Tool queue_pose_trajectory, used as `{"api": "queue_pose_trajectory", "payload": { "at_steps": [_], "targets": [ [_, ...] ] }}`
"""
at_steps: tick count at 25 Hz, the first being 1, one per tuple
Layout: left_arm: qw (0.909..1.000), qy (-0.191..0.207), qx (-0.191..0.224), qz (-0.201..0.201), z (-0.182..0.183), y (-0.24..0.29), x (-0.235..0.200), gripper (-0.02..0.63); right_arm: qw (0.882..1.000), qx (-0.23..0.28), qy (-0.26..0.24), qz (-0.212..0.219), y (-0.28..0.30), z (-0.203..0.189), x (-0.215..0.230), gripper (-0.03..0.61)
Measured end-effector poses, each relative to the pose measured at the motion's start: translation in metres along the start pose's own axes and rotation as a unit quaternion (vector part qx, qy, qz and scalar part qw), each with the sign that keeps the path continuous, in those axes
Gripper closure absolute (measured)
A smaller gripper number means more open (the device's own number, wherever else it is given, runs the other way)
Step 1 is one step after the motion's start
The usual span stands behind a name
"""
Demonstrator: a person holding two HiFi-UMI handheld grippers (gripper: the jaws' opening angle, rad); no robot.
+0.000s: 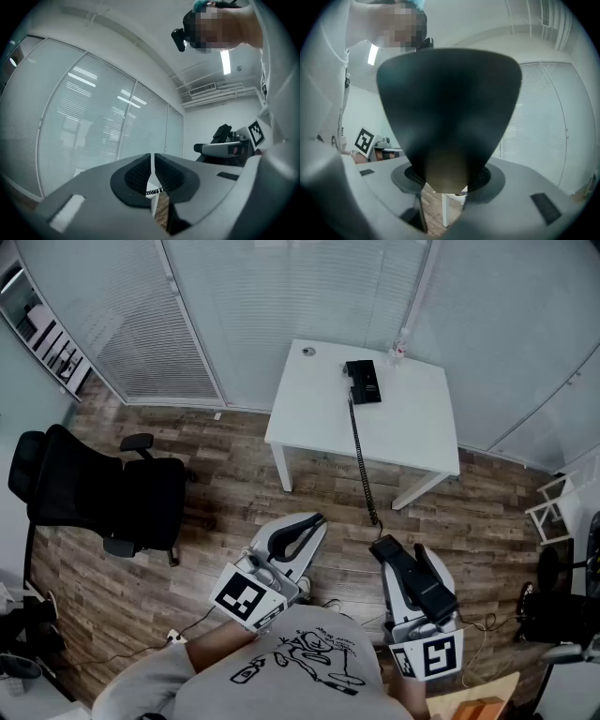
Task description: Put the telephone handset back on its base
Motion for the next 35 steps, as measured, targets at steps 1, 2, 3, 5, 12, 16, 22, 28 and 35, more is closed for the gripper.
{"api": "queue_pose_trajectory", "payload": {
  "at_steps": [1,2,3,5,12,16,22,28,35],
  "targets": [
    [1.0000,-0.001,0.000,0.000,0.000,-0.001,-0.002,0.589,1.000,0.000,-0.001,0.000,0.002,0.000,-0.001,0.382],
    [1.0000,-0.002,-0.001,0.000,0.001,-0.001,-0.004,0.589,1.000,-0.001,-0.001,0.000,0.004,0.001,-0.001,0.382],
    [1.0000,-0.003,-0.001,0.000,0.001,-0.002,-0.007,0.589,1.000,-0.001,-0.001,0.000,0.007,0.001,-0.002,0.382],
    [1.0000,-0.005,-0.002,-0.001,0.002,-0.006,-0.013,0.589,1.000,-0.002,0.001,-0.004,0.011,0.002,-0.005,0.382],
    [0.9999,-0.011,-0.010,-0.007,-0.003,-0.014,-0.036,0.589,1.000,0.001,0.015,-0.022,0.026,-0.003,-0.015,0.382],
    [0.9998,-0.015,-0.013,-0.006,-0.004,-0.017,-0.044,0.589,1.000,-0.004,0.021,-0.021,0.033,-0.004,-0.017,0.382],
    [0.9997,-0.017,-0.017,0.002,-0.007,-0.010,-0.054,0.589,1.000,-0.008,0.027,-0.014,0.047,-0.008,-0.009,0.382],
    [0.9995,-0.017,-0.024,0.005,-0.009,0.012,-0.060,0.589,0.999,-0.005,0.032,-0.010,0.058,-0.012,0.012,0.382],
    [0.9997,-0.009,-0.022,-0.001,-0.004,0.063,-0.064,0.589,1.000,0.000,0.026,-0.001,0.075,-0.014,0.052,0.382]
  ]
}}
Point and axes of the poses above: the fingertips, and each gripper's own axes: y forward along the fingers, x to its right, z out of its top, the point moved 10 cm from there along -y, backward along the fingers, and after that the axes turned 13 degrees about z, right-handed, at the moved point
